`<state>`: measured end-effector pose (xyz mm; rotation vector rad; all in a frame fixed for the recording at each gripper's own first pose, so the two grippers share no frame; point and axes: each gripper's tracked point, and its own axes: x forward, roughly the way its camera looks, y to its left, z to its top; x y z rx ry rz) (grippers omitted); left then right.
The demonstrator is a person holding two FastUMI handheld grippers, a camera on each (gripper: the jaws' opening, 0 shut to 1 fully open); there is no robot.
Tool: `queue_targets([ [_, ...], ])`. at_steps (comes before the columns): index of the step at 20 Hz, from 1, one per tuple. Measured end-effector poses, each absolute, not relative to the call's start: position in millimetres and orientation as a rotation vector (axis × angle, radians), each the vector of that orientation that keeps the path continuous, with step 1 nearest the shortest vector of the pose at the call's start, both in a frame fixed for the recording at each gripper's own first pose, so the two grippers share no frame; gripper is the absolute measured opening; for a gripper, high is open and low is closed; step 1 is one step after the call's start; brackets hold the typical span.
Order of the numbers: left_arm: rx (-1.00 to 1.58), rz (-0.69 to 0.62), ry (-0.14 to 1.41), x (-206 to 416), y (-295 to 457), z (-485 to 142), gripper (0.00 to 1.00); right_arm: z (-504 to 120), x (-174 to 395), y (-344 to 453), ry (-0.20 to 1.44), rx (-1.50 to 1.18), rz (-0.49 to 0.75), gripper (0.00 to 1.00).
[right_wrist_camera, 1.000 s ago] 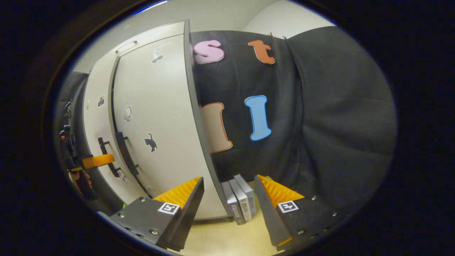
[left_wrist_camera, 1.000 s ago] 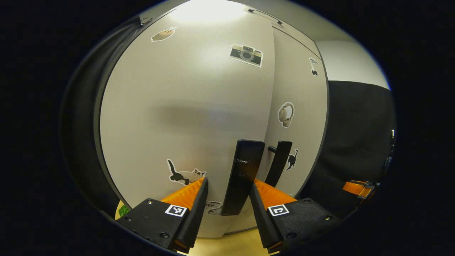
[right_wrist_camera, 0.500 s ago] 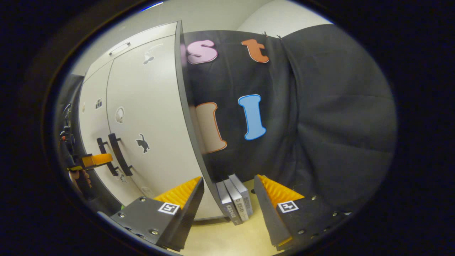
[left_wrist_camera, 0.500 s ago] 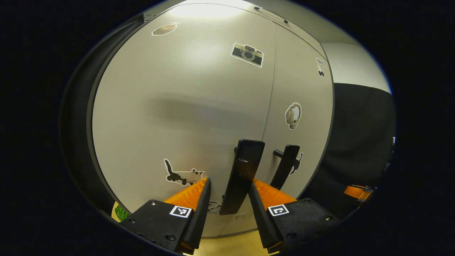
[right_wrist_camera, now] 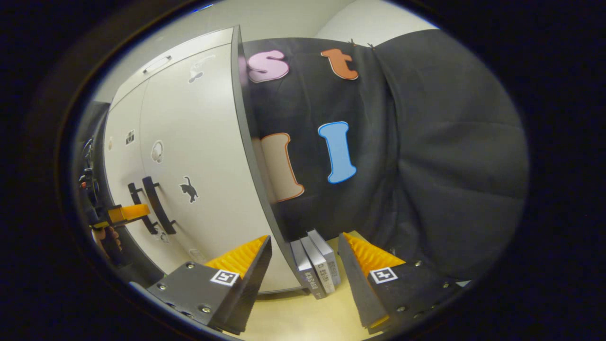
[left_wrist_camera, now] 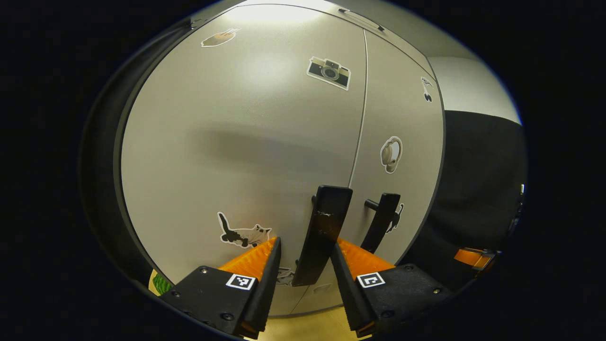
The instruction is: Grab one shoe with the right hand and put it into the shoe cabinet, grab the other shoe with the left hand and put it into the shoe cabinet; then close the right door with the right hand and the left door with the left hand.
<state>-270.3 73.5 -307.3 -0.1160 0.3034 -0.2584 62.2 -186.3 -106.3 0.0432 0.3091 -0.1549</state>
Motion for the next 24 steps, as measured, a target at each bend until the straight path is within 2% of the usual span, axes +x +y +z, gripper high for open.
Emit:
queue_targets([
  [9, -0.062, -0.224, 0.31, -269.9, 73.4, -303.9, 0.64, -103.0, 55.2, -145.6, 0.326, 0.03, -0.062, 0.85],
  [11, -0.023, -0.22, 0.263, -277.3, 73.7, -285.8, 0.67, -90.6, 50.1, -136.9, 0.306, 0.0, -0.041, 0.85],
  [19, -0.032, -0.166, 0.1, -339.7, 93.4, -174.0, 0.62, 19.4, 31.5, -79.4, 0.106, -0.061, 0.06, 0.85],
  [24, -0.006, -0.13, 0.035, -382.4, 104.5, -130.0, 0.62, 73.0, 19.9, -27.6, -0.001, -0.064, 0.159, 0.85],
])
